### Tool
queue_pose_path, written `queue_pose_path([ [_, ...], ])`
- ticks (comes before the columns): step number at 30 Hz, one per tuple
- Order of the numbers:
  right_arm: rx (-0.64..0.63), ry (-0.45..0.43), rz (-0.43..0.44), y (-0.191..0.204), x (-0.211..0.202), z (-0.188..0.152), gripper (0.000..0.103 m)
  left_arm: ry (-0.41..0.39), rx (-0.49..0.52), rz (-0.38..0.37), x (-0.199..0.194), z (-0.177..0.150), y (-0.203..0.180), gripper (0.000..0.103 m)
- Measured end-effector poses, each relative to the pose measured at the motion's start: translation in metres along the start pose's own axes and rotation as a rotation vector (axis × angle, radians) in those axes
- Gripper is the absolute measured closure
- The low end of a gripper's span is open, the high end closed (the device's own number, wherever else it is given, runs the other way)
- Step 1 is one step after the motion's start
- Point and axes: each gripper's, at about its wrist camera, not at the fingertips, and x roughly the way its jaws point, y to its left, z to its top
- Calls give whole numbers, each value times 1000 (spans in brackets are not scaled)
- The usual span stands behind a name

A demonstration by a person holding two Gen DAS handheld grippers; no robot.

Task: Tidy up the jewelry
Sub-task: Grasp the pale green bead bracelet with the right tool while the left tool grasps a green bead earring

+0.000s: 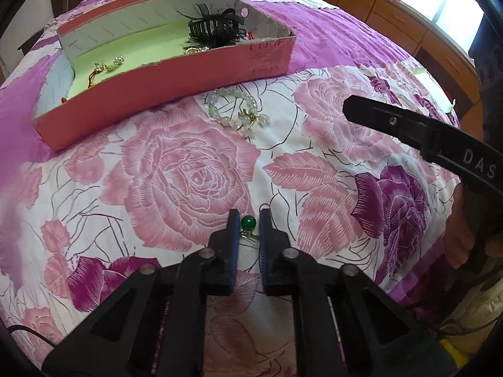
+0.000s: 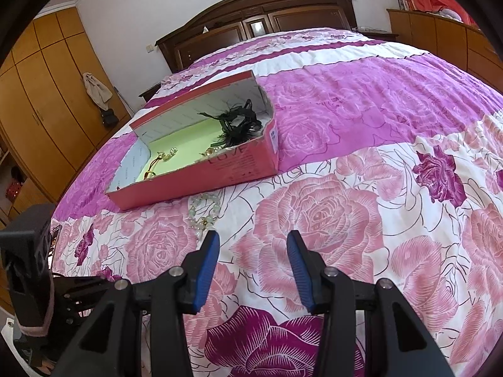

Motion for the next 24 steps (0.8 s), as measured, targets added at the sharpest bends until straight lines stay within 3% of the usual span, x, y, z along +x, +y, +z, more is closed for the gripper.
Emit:
queue_pose_path([
  [11, -11, 11, 0, 3, 3, 1, 55, -44, -37, -10, -13, 6, 11, 102],
  [24, -62, 64, 26, 27, 31, 9, 55, -152, -149, 112, -36, 18, 61, 102],
])
